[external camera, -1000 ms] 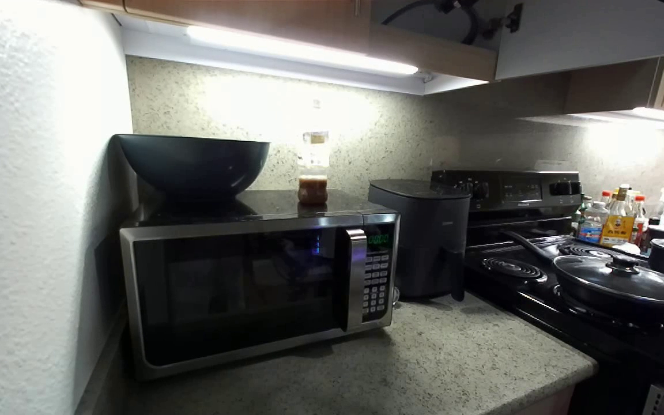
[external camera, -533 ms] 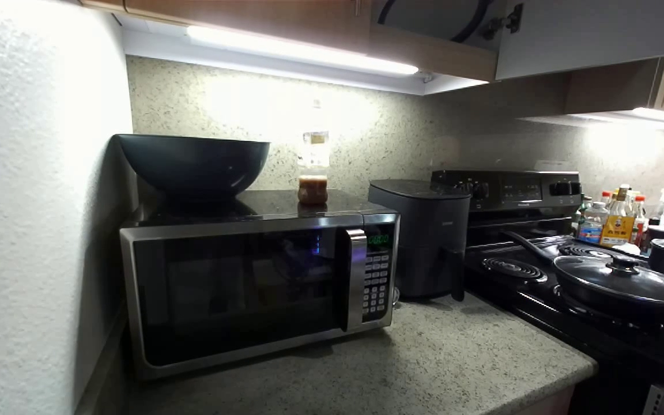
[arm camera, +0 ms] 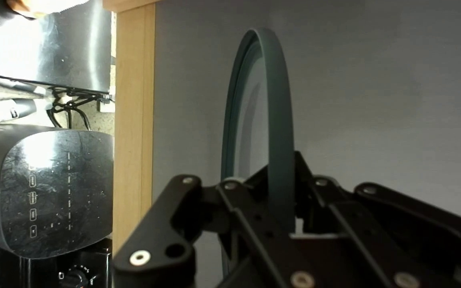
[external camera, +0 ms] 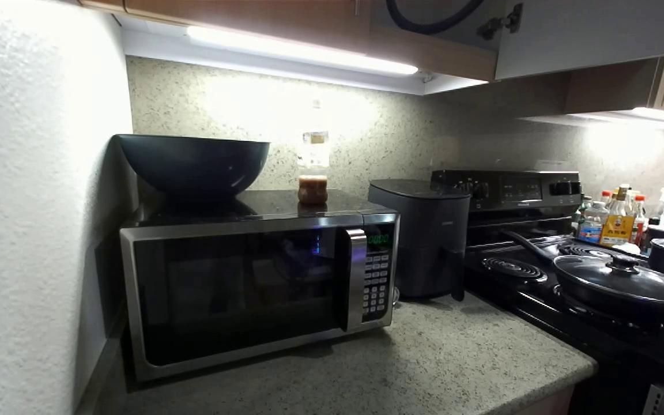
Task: Take the plastic object in the top cabinet and put it on the counter
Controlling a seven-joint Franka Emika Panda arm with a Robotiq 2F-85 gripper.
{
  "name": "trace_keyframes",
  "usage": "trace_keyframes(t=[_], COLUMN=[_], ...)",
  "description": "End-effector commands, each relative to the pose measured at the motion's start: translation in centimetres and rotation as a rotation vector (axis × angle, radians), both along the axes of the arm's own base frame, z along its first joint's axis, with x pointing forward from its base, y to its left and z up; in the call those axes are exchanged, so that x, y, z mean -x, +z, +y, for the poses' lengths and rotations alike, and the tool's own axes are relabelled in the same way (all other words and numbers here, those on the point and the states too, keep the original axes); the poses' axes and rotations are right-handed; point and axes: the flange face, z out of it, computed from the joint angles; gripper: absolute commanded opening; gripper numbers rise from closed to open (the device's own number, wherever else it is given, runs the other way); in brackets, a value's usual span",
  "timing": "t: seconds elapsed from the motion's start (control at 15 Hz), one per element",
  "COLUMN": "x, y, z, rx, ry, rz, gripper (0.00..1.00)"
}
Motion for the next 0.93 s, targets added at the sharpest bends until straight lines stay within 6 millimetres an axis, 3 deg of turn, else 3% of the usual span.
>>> trace_keyframes(t=[0.0,0.13,0.4,0.6,0.87], x=[-0.1,-0.3,-0.5,1.3,4.6], y=[-0.1,-0.2,-1.4,-1.2,0.4], z=[0.0,-0.1,4.1,7.0,9.3], rx=[0.0,-0.001,0.049,0.077,0.141], ry=[0.0,-0.001,0.126,0.166,0.13], rz=[0.002,0.005,0.098,0.166,0.186], gripper=[0.06,0.05,0.05,0.05,0.05])
